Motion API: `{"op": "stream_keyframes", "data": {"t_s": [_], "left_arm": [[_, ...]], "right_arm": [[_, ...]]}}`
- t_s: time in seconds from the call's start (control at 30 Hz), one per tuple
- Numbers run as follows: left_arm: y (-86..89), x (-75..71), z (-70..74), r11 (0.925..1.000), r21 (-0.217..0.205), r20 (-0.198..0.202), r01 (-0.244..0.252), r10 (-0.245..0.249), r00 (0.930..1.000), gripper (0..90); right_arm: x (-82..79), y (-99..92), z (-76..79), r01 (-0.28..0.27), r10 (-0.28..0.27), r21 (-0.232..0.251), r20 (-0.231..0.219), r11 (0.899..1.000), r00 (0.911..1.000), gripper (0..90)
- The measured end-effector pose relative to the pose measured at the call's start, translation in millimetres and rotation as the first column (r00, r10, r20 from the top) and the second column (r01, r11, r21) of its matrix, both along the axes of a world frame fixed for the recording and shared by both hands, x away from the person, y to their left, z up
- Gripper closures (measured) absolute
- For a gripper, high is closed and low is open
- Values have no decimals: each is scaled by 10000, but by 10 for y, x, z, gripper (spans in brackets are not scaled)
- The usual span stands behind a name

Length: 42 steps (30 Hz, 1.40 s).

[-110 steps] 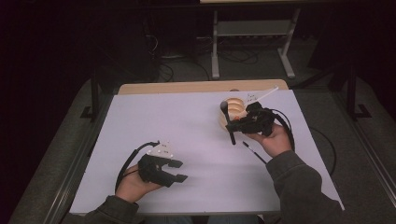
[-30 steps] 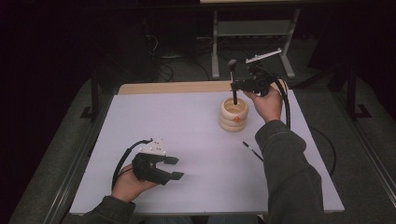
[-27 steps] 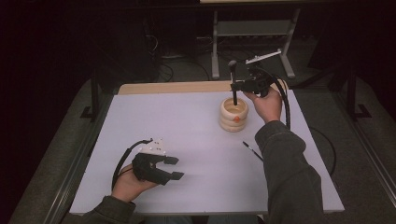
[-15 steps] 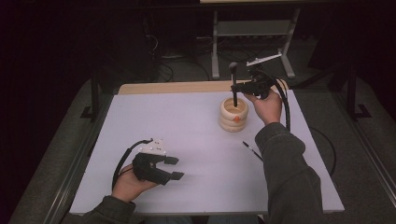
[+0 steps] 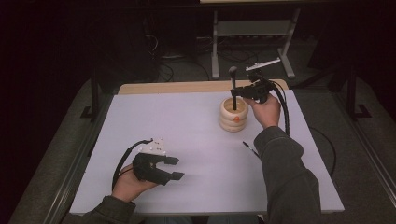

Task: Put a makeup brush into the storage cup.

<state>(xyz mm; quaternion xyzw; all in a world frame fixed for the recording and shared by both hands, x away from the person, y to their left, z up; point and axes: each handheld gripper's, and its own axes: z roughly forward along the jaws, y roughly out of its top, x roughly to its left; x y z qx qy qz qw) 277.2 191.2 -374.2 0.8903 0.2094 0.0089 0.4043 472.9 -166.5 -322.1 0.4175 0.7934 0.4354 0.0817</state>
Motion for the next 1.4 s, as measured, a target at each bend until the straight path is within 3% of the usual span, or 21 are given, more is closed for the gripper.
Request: {"op": "stream_keyframes", "data": {"t_s": [0.67,1.0,1.1,1.17,1.4], "left_arm": [[-5,4,-20,10000,38,-57,35,-35,10000,414],[-12,9,-32,10000,80,-96,58,-57,9999,413],[-9,4,-32,10000,-3,-127,-38,38,9999,413],[-8,7,-36,10000,-33,-141,-59,59,9999,412],[-3,17,-33,10000,53,-86,4,-4,10000,411]], "right_arm": [[-66,-3,-140,-16,18,-141,108,9999,9999,778],[-90,-37,-205,128,-129,-63,-128,9999,9998,767],[-92,-52,-225,172,-173,-50,-169,9998,9997,655],[-102,-47,-227,229,-236,-334,-210,9992,9995,611],[-204,-103,-173,221,-221,-240,27,9995,9998,572]]}}
